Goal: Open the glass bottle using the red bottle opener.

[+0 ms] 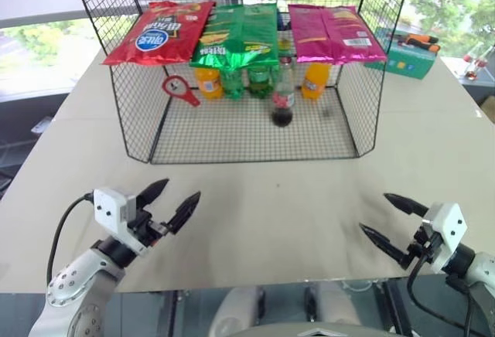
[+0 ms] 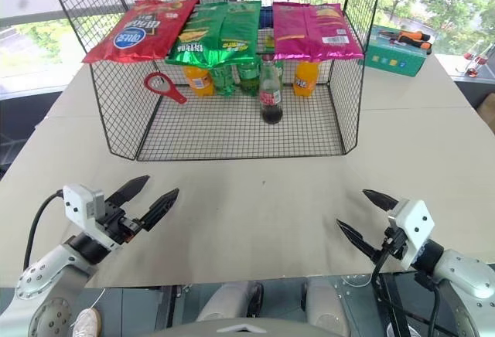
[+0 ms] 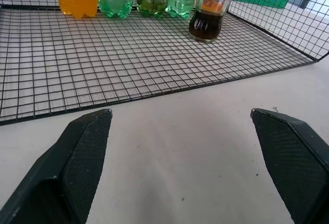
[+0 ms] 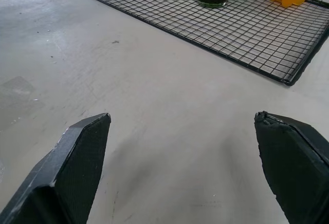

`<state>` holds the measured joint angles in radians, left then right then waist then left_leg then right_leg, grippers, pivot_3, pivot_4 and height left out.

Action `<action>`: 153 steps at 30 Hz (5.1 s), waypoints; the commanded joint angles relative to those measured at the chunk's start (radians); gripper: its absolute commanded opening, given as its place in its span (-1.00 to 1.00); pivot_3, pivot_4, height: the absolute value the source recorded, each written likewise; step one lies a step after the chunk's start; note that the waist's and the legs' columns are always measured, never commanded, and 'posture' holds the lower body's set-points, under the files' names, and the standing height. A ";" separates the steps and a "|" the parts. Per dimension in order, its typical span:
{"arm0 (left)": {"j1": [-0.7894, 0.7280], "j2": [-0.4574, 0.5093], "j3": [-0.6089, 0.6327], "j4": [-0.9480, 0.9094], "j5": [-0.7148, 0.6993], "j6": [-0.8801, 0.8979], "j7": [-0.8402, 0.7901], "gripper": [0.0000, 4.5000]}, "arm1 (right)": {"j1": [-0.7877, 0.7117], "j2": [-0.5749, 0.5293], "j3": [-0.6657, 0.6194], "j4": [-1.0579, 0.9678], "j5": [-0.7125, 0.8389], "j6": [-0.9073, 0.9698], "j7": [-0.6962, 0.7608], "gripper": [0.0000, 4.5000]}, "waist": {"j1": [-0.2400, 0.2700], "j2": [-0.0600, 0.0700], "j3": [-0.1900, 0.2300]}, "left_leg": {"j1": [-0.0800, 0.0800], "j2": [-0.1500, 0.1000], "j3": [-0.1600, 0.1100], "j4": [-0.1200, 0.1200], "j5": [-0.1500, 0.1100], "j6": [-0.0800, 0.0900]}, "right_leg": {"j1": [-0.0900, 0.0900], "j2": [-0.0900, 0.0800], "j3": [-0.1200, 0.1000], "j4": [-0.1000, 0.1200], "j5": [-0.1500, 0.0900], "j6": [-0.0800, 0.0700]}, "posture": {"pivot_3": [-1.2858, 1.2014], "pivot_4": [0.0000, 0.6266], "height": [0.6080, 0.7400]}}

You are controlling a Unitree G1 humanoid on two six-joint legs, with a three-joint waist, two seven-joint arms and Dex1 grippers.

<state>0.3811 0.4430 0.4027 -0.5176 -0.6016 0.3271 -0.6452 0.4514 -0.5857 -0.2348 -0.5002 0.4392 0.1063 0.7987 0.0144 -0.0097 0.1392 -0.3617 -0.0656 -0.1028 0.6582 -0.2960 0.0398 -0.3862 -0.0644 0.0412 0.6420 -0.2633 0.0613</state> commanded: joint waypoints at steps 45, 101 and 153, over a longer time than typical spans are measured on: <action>-0.869 0.079 -0.121 0.595 0.311 0.008 0.287 0.98 | -0.194 0.099 0.207 -0.306 -0.017 -0.100 -0.139 1.00 | -0.002 -0.001 0.000 | -0.003 -0.002 -0.001 -0.001 0.004 -0.006 | -0.008 0.001 -0.002 0.003 0.000 0.000 | 0.03 -0.52 1.00; -0.534 0.141 -0.127 0.112 -0.537 0.521 -0.178 -0.97 | -0.661 0.105 0.346 -0.175 0.407 0.561 -0.193 1.00 | -0.031 -0.002 0.001 | -0.002 -0.001 0.001 0.000 0.004 -0.006 | -0.007 0.001 0.000 0.006 0.001 0.000 | 0.03 -0.52 1.00; -0.847 0.016 -0.407 0.394 0.105 0.142 -0.085 0.91 | -0.489 0.117 0.167 -0.167 0.406 0.623 -0.271 -1.00 | 0.006 -0.002 0.002 | -0.009 -0.003 -0.002 -0.002 0.004 -0.006 | -0.011 -0.001 -0.001 0.001 0.000 0.000 | 0.03 -0.52 1.00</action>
<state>-0.4361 0.4701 0.0174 -0.1324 -0.4625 0.4477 -0.6900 -0.0410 -0.4730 -0.0402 -0.6025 0.8386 0.7575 0.5503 0.0208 -0.0113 0.1409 -0.3715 -0.0686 -0.1053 0.6574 -0.2921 0.0337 -0.3974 -0.0644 0.0399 0.6437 -0.2629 0.0612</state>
